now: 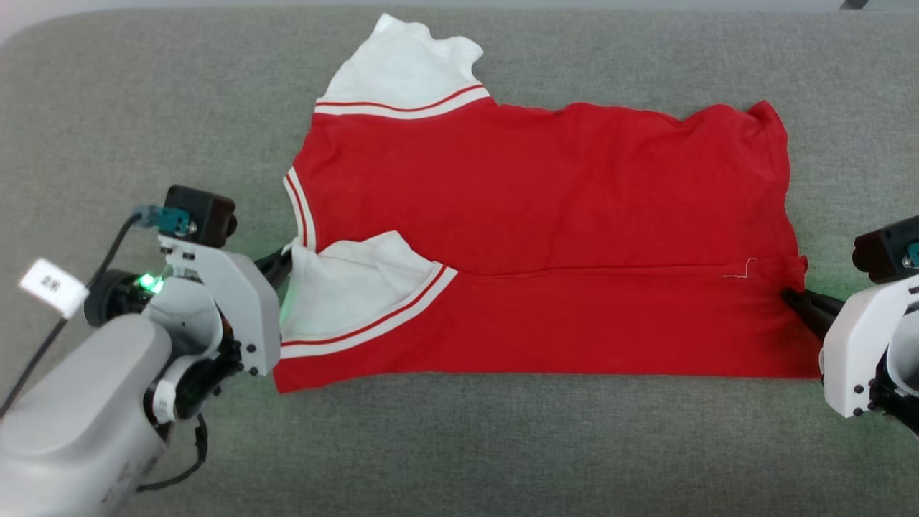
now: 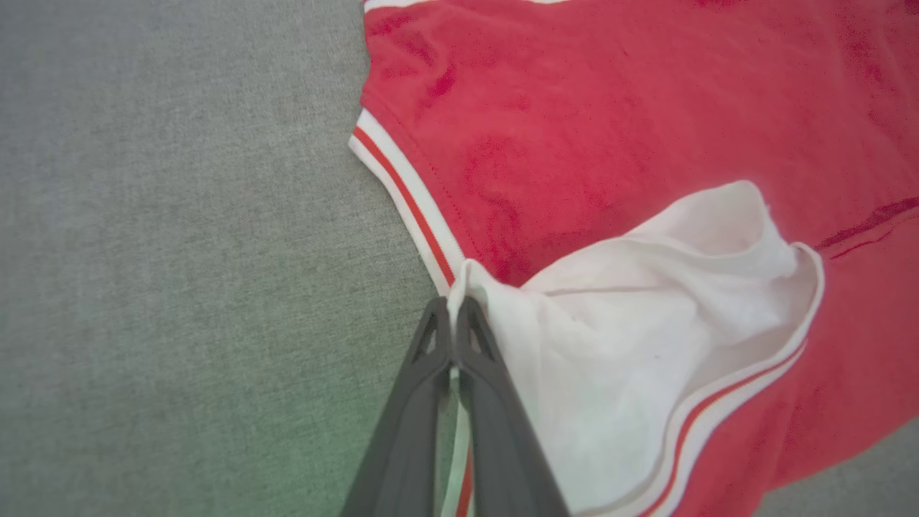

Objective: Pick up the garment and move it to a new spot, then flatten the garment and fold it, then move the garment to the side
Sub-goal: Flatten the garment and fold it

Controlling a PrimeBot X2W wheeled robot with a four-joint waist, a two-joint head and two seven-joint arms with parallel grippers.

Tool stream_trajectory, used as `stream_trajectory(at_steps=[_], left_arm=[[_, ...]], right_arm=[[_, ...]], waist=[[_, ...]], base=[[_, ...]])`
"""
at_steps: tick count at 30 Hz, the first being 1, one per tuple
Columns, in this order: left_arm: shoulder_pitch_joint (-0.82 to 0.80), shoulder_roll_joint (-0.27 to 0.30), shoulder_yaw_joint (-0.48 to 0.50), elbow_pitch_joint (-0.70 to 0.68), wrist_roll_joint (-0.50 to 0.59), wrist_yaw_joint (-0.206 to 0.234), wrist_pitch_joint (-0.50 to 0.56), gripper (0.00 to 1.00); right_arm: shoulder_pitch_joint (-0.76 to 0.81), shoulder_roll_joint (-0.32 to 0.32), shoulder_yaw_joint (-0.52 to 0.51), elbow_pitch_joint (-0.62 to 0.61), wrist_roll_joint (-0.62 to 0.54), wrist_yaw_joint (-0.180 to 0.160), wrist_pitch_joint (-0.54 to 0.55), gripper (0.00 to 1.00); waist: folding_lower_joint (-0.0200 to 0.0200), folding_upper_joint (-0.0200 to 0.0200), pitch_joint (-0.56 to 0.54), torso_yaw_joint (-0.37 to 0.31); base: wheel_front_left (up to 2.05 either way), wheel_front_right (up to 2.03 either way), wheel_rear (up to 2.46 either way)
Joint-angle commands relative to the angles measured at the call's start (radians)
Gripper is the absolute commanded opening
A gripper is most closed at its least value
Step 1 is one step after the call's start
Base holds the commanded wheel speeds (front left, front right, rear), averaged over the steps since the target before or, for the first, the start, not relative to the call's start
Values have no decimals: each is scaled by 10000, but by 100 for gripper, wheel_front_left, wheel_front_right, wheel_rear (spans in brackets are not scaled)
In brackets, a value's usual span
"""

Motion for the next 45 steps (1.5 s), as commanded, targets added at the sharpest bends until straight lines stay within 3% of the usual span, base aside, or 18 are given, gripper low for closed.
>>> stream_trajectory(at_steps=[1, 5, 6, 7, 8, 10, 11, 12, 27, 39, 45], left_arm=[[-181, -110, -16, 371, -134, -88, 216, 0], [-447, -320, 53, 915, -439, -169, 554, 0], [-454, -375, 67, 1011, -522, -162, 635, 15], [-483, -363, 15, 1071, -486, -205, 721, 31], [-521, -369, -5, 1085, -486, -170, 785, 43], [-543, -437, 88, 1104, -657, -89, 887, 76], [-557, -399, 83, 1079, -642, -77, 884, 93], [-543, -378, 127, 1050, -669, -32, 855, 100], [657, 547, 742, -1110, -1142, 597, 248, 100], [2211, 1917, 1183, -2950, -2716, 1933, 1769, 100], [2720, 2425, 1184, -3348, -2952, 2295, 2091, 100]], right_arm=[[-166, -40, 75, 92, 82, -13, -20, 0], [-362, -79, 201, 222, 195, -13, 41, 0], [-423, -79, 198, 239, 200, -13, 60, 0], [-461, -70, 197, 257, 208, -13, 73, 11], [-472, -86, 228, 264, 219, -13, 54, 31], [-456, -143, 270, 314, 240, -13, 64, 48], [-474, -156, 280, 290, 256, -13, 31, 90], [-478, -177, 287, 255, 267, -13, -9, 100], [496, 127, -754, -984, -417, -12, -669, 100], [1837, 1144, -2019, -2398, -940, -12, -839, 100], [2372, 1497, -2522, -2872, -1079, -12, -770, 100]], waist=[[0, 0, 33, -51], [0, 0, 7, -92], [0, 0, -12, -88], [0, 0, -37, -85], [0, 0, -67, -80], [0, 0, -143, -32], [0, 0, -182, -8], [0, 0, -233, 20], [0, 0, -814, 262], [0, 0, -632, -608], [0, 0, -400, -1041]], base=[[0, 0, 0], [0, 0, 0], [0, 0, 0], [0, 0, 0], [0, 0, 0], [0, 0, 0], [0, 0, 0], [0, 0, 0], [0, 0, 0], [0, 0, 0], [0, 0, 0]])
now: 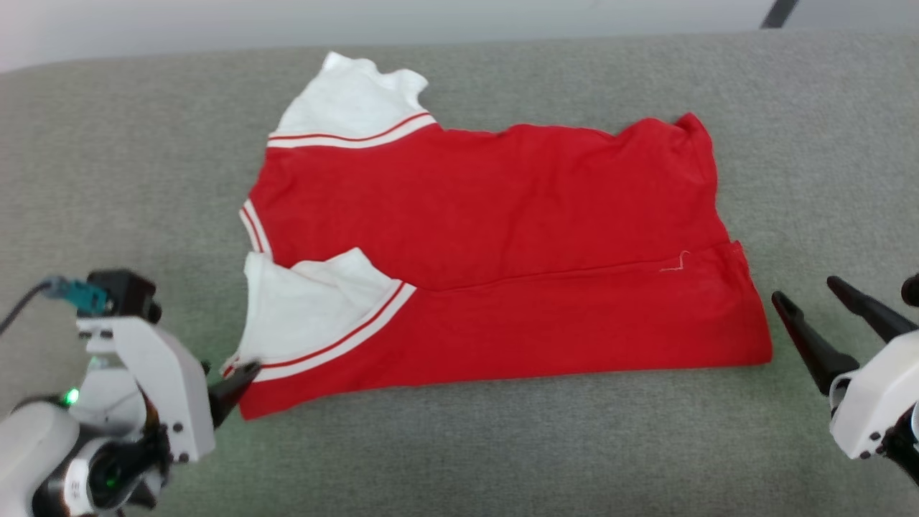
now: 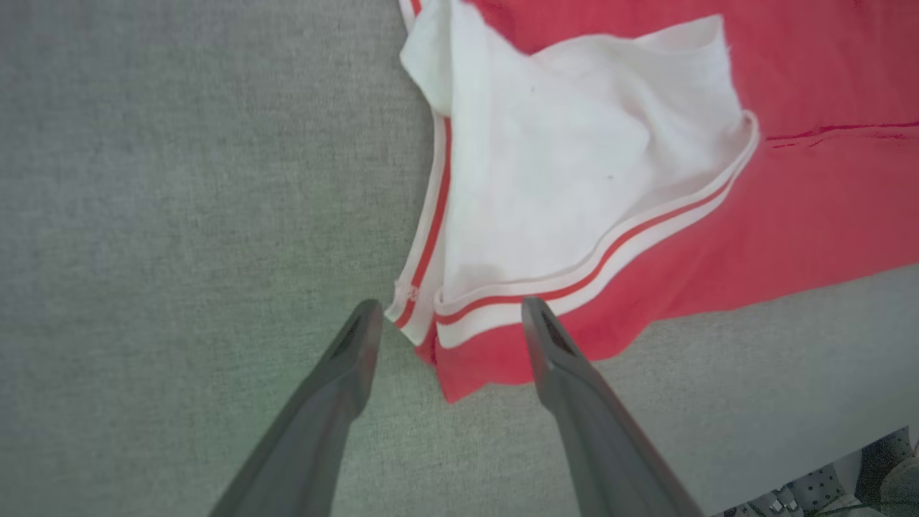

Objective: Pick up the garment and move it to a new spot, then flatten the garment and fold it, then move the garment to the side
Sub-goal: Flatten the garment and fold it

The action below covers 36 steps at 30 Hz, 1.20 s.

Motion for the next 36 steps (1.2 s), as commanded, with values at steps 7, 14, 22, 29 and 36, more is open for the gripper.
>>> stream_trajectory(at_steps=[7, 14, 22, 29, 36], left_arm=[[615, 318, -179, 157, -33, 266, 137, 100], [600, -104, -495, 1166, 97, 43, 133, 100], [525, -613, -698, 1763, -48, -184, 277, 0], [273, -885, -706, 1767, 125, -336, 73, 0], [-87, -1239, -857, 1790, 367, -464, 44, 0]], right_arm=[[580, 492, -606, -477, -131, -10, 78, 100], [669, 709, -639, -677, -73, -10, 214, 100], [662, 679, -479, -813, 208, -10, 793, 100], [358, 533, -316, -956, 418, -10, 2105, 100], [-235, 494, -116, -391, 235, -10, 3153, 100]], waist=[[0, 0, 522, -609], [0, 0, 677, -703], [0, 0, 643, -626], [0, 0, 657, -425], [0, 0, 777, -98]], base=[[0, 0, 0], [0, 0, 0], [0, 0, 0], [0, 0, 0], [0, 0, 0]])
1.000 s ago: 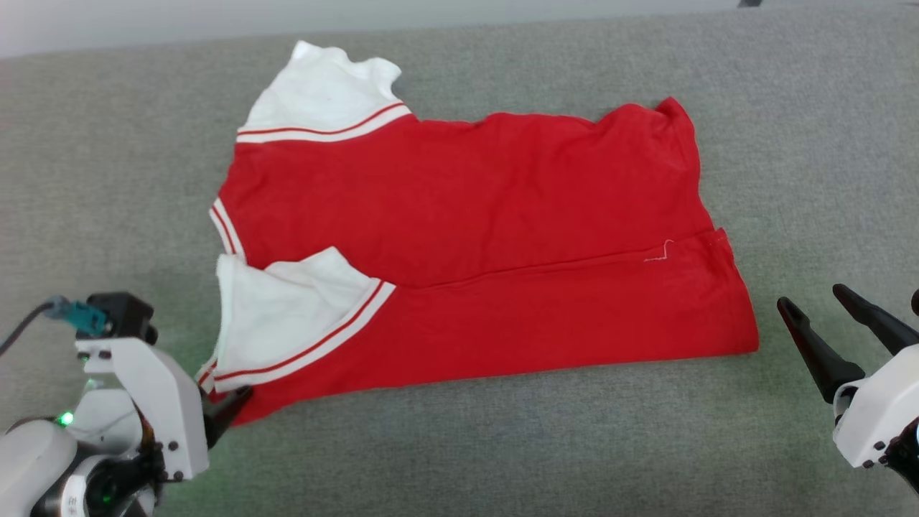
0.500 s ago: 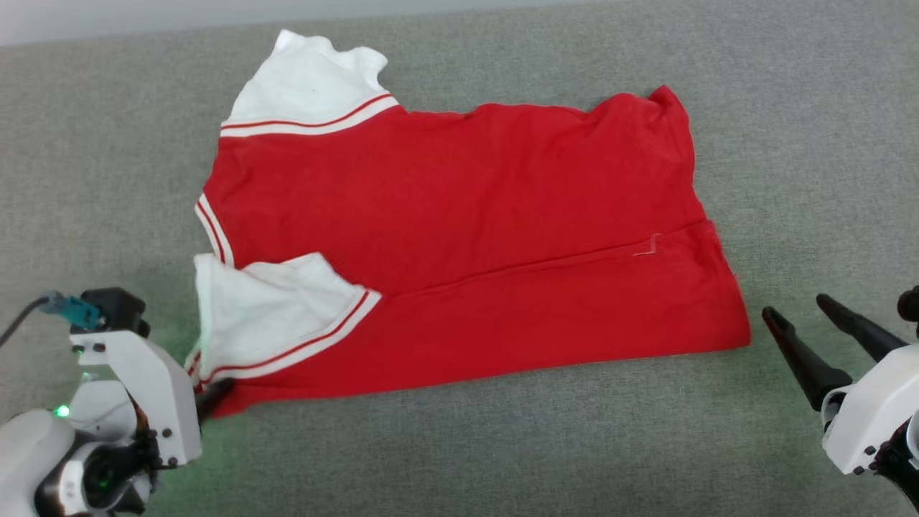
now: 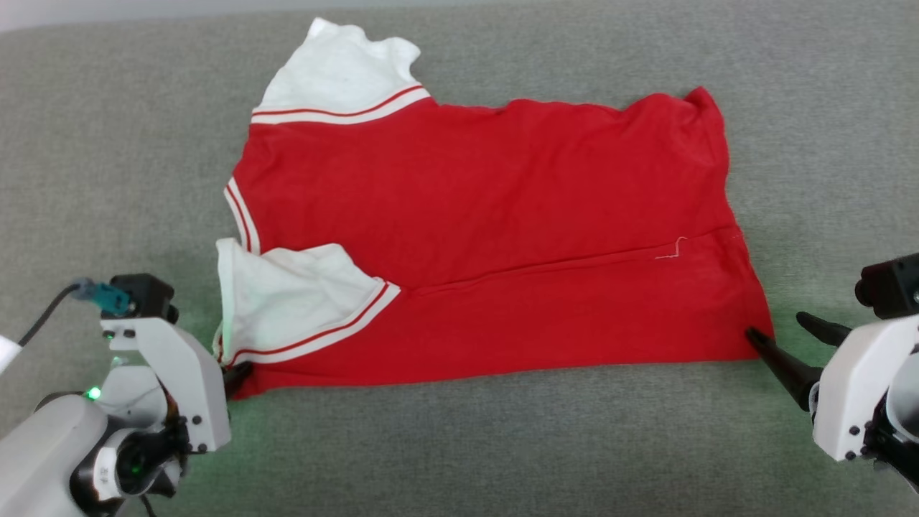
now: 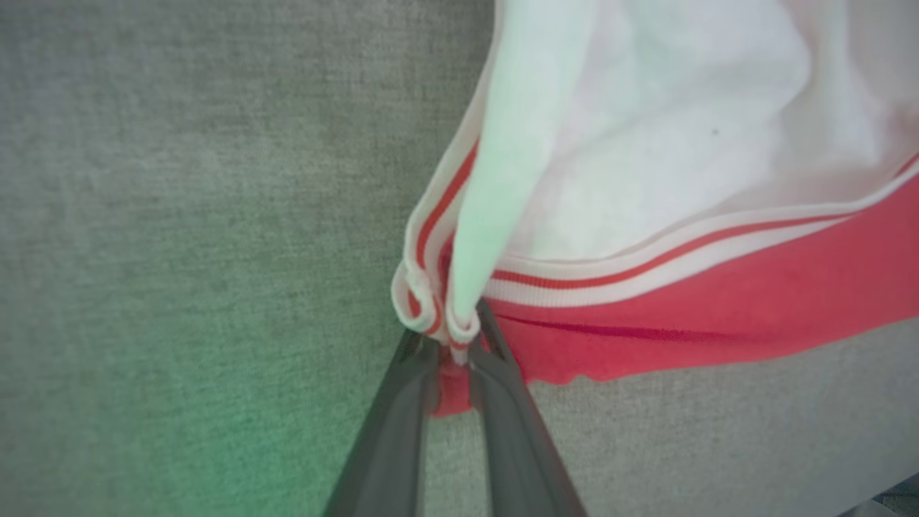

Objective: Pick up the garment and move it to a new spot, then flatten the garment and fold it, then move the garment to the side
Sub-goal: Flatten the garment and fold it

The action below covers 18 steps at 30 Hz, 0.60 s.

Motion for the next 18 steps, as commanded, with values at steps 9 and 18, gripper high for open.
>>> stream_trajectory(at_steps=[9, 18], left_arm=[[-263, -838, -427, 357, 259, -233, -39, 0], [-259, -993, -448, 595, 178, -382, -77, 0]], right_arm=[[-910, 7, 577, 1736, -94, -10, 785, 66], [-1214, -470, 1046, 2491, 309, -11, 832, 0]], waist=[[0, -1, 244, 470], [0, -1, 200, 610]], base=[[0, 0, 0], [0, 0, 0]])
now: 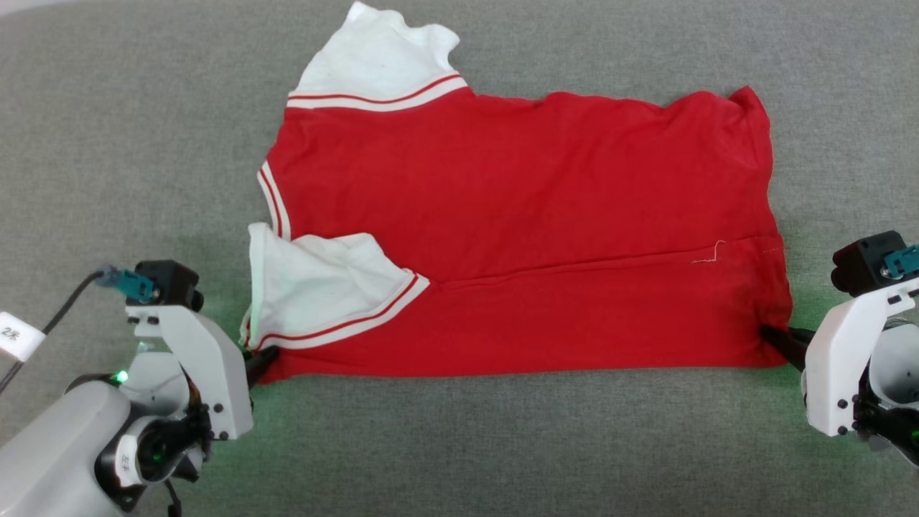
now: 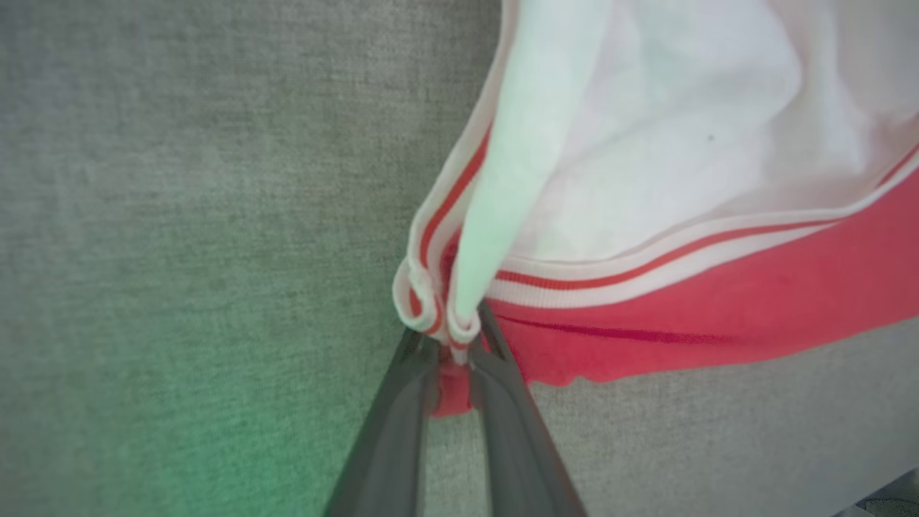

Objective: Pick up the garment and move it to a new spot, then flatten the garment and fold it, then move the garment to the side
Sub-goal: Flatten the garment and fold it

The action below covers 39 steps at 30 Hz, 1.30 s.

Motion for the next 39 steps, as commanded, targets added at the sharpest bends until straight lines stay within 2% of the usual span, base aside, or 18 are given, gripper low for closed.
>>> stream_trajectory(at_steps=[1, 7, 16, 29, 39], left_arm=[[210, -364, -284, 233, 4, -46, 51, 0], [312, -213, -227, 100, -88, -22, 118, 0], [707, 178, -257, -528, -173, 319, 298, 0], [1268, 697, -253, -1507, -299, 900, 486, 0], [1527, 877, -256, -1843, -479, 1119, 680, 0]], right_arm=[[115, -80, 106, 340, 70, -15, 43, 0], [145, -335, -11, 333, 202, -16, 19, 0], [807, -587, -369, -249, 409, -15, 241, 0], [2141, -403, -1316, -1178, 411, -15, 683, 0], [2850, -31, -1787, -1720, 282, -13, 1237, 0]], waist=[[0, 0, -44, 26], [0, 0, -236, 61], [0, 0, -754, 165], [0, 0, -1131, 266], [0, 0, -1219, 244]], base=[[0, 0, 0], [0, 0, 0], [0, 0, 0], [0, 0, 0], [0, 0, 0]])
